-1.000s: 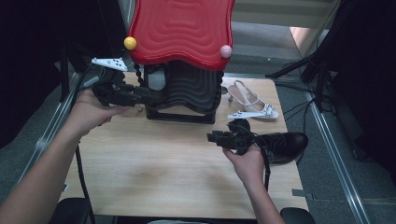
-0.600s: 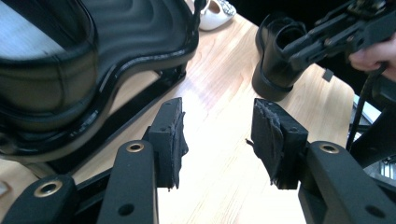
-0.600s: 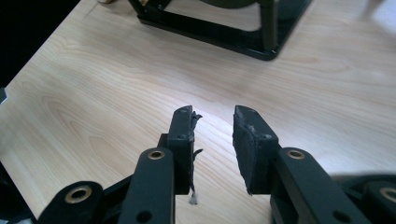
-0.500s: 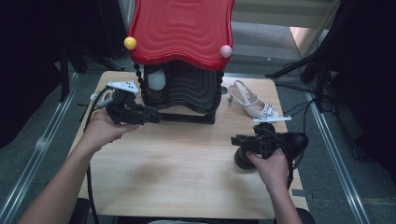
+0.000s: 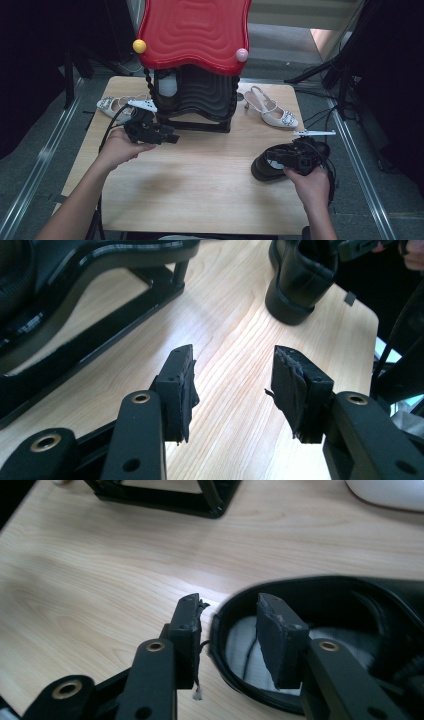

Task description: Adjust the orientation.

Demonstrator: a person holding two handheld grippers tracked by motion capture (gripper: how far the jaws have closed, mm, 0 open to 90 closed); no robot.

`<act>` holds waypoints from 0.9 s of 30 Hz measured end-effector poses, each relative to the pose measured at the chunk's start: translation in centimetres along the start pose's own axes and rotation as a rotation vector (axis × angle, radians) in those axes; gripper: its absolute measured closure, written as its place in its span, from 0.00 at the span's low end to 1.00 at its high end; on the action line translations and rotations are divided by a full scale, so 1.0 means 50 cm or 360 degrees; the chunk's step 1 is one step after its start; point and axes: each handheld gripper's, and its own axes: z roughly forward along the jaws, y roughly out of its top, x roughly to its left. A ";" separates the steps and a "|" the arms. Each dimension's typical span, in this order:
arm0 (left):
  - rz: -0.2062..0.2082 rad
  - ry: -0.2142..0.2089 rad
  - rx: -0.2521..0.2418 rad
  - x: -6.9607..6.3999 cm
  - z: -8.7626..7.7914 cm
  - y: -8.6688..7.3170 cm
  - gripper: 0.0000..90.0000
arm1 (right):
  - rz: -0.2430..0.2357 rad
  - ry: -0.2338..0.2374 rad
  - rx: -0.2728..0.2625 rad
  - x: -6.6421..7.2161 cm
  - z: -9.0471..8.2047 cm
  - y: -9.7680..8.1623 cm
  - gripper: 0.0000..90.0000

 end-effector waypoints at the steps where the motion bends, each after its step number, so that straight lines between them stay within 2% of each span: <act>1: -0.0005 -0.0017 0.0001 0.001 0.003 -0.002 0.58 | 0.0004 -0.0005 0.0015 -0.002 0.003 -0.002 0.68; 5: 0.0014 -0.0023 0.0030 0.002 0.013 -0.007 0.58 | 0.0007 -0.0034 0.0092 -0.004 0.023 -0.009 0.65; 10: 0.0006 -0.0045 0.0009 0.003 0.017 -0.018 0.58 | 0.0009 -0.0025 0.0165 0.000 0.063 -0.010 0.67; 14: -0.0013 -0.0026 0.0040 0.012 0.023 -0.033 0.58 | 0.0043 -0.0001 0.0208 0.004 0.089 -0.008 0.77; 16: -0.0024 -0.0017 0.0034 0.017 0.022 -0.041 0.58 | 0.0034 0.0014 0.0244 0.009 0.102 -0.007 0.82; 18: -0.0042 -0.0020 0.0028 0.021 0.021 -0.046 0.58 | 0.0051 0.0000 0.0282 0.012 0.113 -0.007 0.84; 23: -0.0059 -0.0021 0.0020 0.027 0.023 -0.050 0.58 | 0.0086 0.0002 0.0280 0.011 0.114 -0.006 0.88; 27: -0.0068 -0.0024 0.0032 0.028 0.028 -0.052 0.58 | 0.0050 -0.0040 0.0300 0.019 0.111 -0.001 0.90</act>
